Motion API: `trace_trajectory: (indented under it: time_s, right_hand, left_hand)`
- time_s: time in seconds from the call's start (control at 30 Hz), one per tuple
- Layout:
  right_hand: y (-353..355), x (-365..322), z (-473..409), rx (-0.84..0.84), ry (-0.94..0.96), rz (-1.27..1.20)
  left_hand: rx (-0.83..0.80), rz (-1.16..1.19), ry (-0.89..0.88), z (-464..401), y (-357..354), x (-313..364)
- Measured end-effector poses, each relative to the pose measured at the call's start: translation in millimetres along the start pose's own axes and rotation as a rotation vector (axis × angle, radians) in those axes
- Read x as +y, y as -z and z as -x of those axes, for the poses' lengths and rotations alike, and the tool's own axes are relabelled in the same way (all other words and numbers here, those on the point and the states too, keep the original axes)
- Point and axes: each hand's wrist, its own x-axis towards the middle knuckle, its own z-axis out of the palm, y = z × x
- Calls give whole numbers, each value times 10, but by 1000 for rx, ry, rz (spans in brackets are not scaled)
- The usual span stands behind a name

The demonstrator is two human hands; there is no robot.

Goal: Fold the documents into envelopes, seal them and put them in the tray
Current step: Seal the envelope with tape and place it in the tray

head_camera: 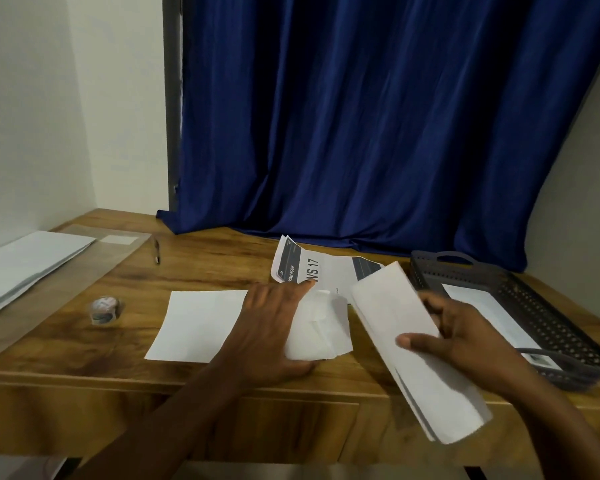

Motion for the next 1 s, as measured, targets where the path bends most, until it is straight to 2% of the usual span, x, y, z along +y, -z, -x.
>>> trace_trajectory:
  time_s: [0.1, 0.3, 0.5, 0.67, 0.83, 1.0]
  right_hand:
    - [-87, 9, -18, -126, -14, 64]
    - [-174, 45, -124, -280, -76, 255]
    - [-122, -114, -265, -386, -38, 326]
    - [-45, -219, -324, -405, -22, 372]
    - [-96, -257, -368, -401, -64, 538]
    - [-215, -443, -481, -232, -34, 638]
  left_hand:
    - [7, -1, 1, 7, 14, 6]
    - [19, -48, -32, 10, 7, 19]
    - [-14, -71, -22, 2, -3, 26]
    - [-34, -90, 16, 15, -8, 20]
    - [-36, -102, -2, 17, 9, 44]
    - [-21, -106, -30, 21, 5, 51]
